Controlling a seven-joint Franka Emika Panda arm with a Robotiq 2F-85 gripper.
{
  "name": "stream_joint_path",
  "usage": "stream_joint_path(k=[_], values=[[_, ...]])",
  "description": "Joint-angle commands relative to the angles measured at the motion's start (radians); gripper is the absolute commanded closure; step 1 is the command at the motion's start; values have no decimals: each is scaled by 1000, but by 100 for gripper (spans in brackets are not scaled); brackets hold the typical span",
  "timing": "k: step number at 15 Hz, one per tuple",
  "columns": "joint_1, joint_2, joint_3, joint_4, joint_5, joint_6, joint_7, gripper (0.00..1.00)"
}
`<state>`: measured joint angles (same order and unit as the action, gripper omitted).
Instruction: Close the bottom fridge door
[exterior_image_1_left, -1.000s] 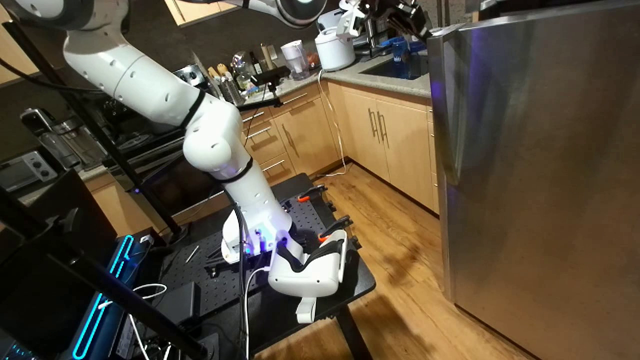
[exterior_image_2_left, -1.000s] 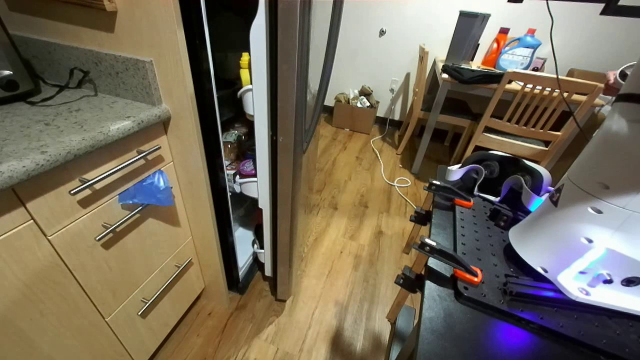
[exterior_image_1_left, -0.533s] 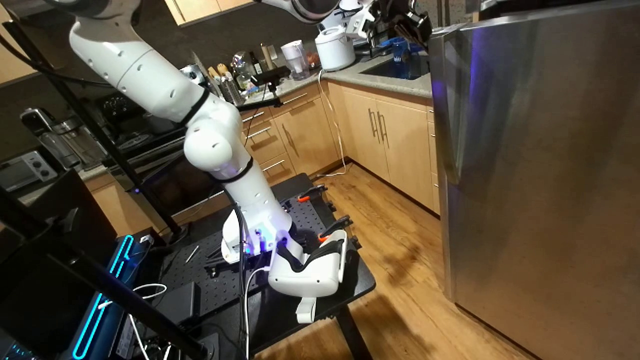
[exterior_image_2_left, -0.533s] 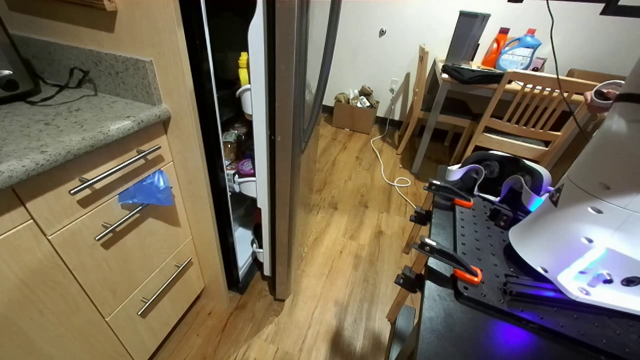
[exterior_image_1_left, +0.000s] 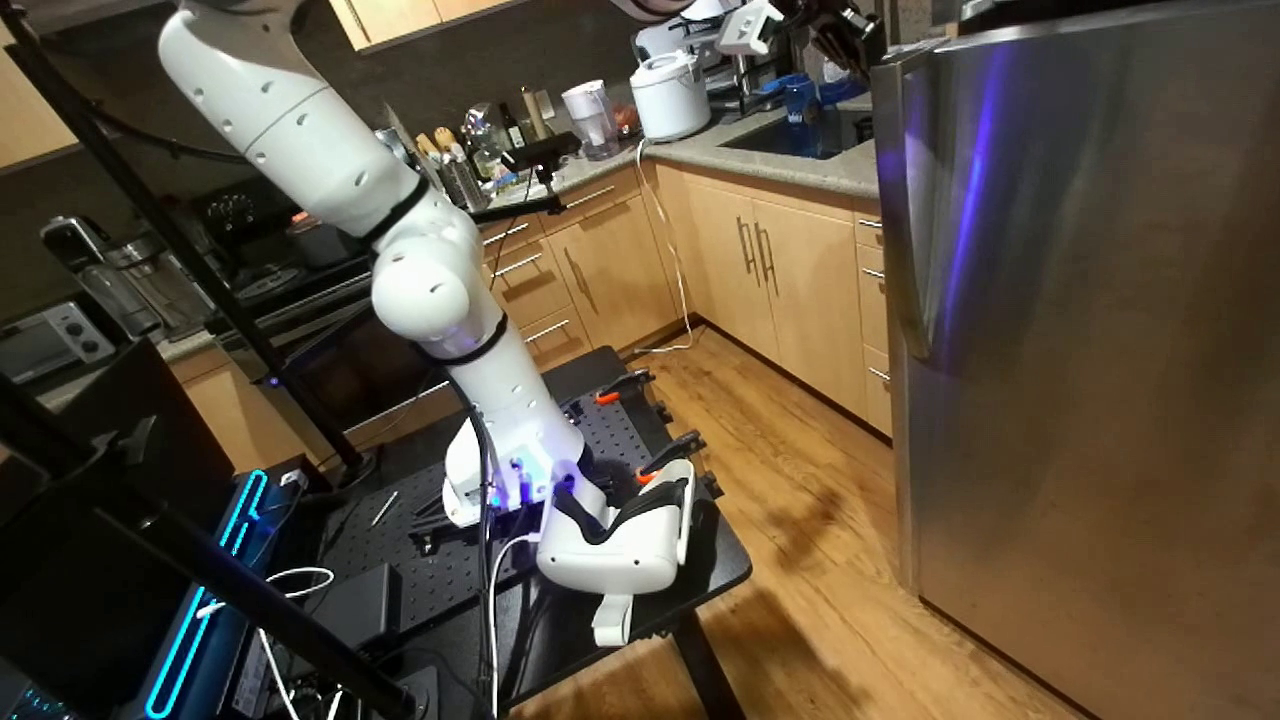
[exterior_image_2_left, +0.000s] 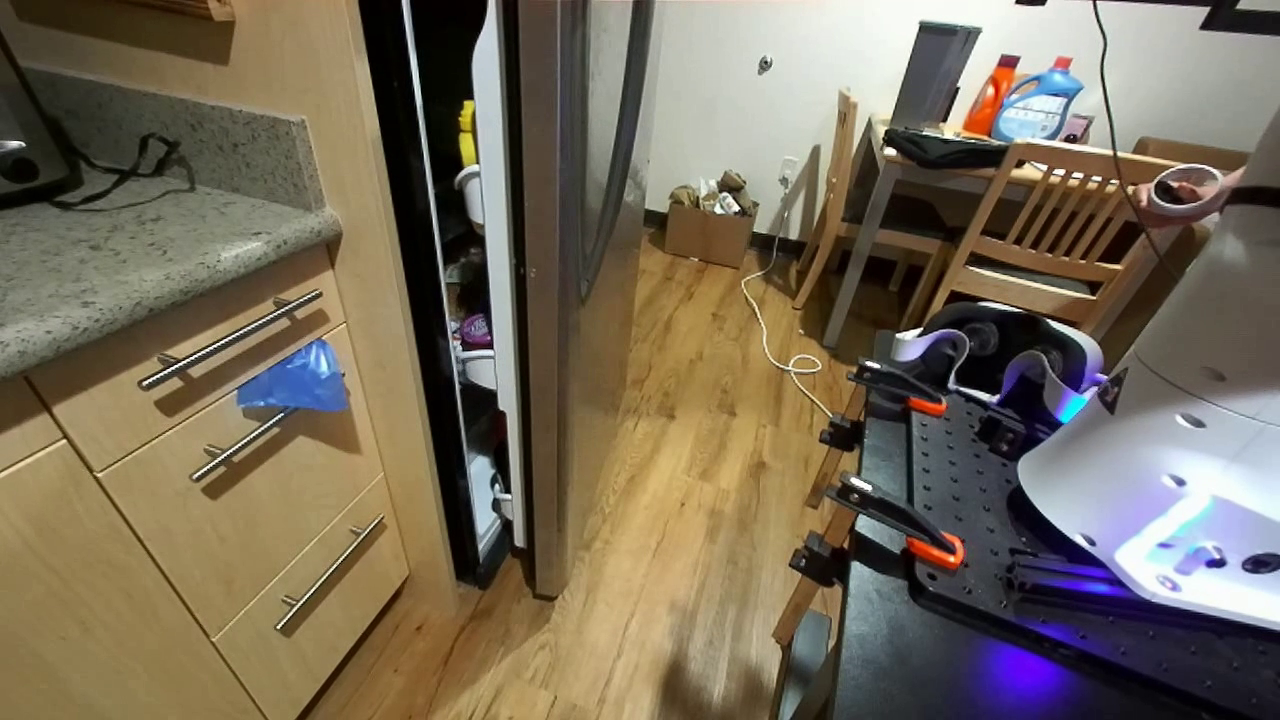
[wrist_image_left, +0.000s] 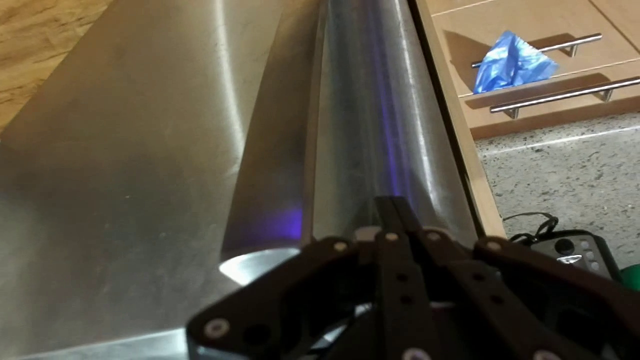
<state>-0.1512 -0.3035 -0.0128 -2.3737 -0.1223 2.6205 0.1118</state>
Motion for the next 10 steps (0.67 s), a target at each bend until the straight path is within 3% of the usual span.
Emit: stream_joint_path(k=[1, 10], values=[[11, 92, -13, 101, 11, -29, 11, 100], [36, 188, -23, 219, 11, -29, 5, 100]])
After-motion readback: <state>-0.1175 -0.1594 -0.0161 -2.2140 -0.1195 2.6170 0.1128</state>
